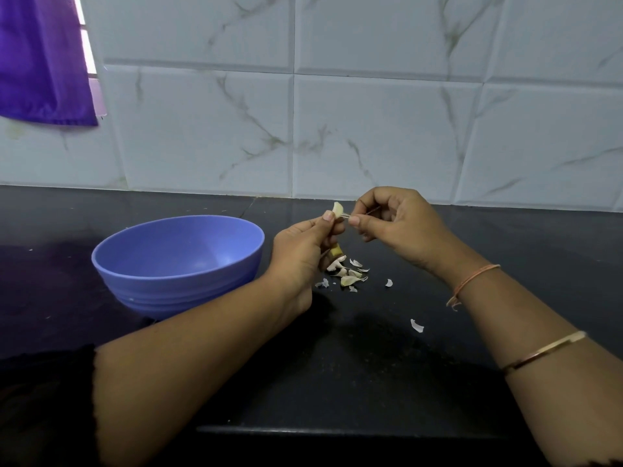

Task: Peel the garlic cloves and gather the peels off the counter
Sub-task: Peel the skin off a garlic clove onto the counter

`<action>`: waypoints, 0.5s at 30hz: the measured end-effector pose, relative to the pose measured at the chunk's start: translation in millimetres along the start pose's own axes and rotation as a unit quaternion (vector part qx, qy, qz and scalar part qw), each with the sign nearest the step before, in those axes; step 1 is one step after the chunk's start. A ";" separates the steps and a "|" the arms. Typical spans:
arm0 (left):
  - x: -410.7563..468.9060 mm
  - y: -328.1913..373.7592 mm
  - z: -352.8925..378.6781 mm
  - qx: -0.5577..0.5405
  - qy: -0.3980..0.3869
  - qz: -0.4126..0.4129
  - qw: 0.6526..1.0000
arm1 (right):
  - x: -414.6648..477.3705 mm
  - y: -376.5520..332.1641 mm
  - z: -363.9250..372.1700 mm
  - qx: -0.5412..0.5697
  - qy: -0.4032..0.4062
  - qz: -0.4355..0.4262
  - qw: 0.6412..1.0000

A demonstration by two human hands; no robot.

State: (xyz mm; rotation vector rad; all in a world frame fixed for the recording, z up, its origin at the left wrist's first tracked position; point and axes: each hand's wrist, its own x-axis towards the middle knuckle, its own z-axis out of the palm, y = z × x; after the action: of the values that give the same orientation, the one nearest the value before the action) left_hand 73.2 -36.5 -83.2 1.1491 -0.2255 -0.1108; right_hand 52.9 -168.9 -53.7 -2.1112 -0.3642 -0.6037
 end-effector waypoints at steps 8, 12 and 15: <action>1.5 1.0 0.0 0.004 0.018 -0.002 1.000 | -4.2 -1.7 -0.1 -0.005 -0.073 0.038 0.997; 0.0 1.6 0.8 0.005 0.018 -0.002 1.000 | -4.3 -0.9 -0.6 -0.029 -0.049 0.036 0.998; -0.6 0.9 1.4 0.016 0.016 -0.002 1.000 | -2.7 2.2 -0.2 -0.009 -0.050 0.037 0.998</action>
State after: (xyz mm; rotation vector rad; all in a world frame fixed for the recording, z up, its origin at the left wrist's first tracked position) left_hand 72.2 -37.3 -81.9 1.1817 -0.1959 -0.0928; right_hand 51.6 -170.4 -56.7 -2.1671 -0.3350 -0.4609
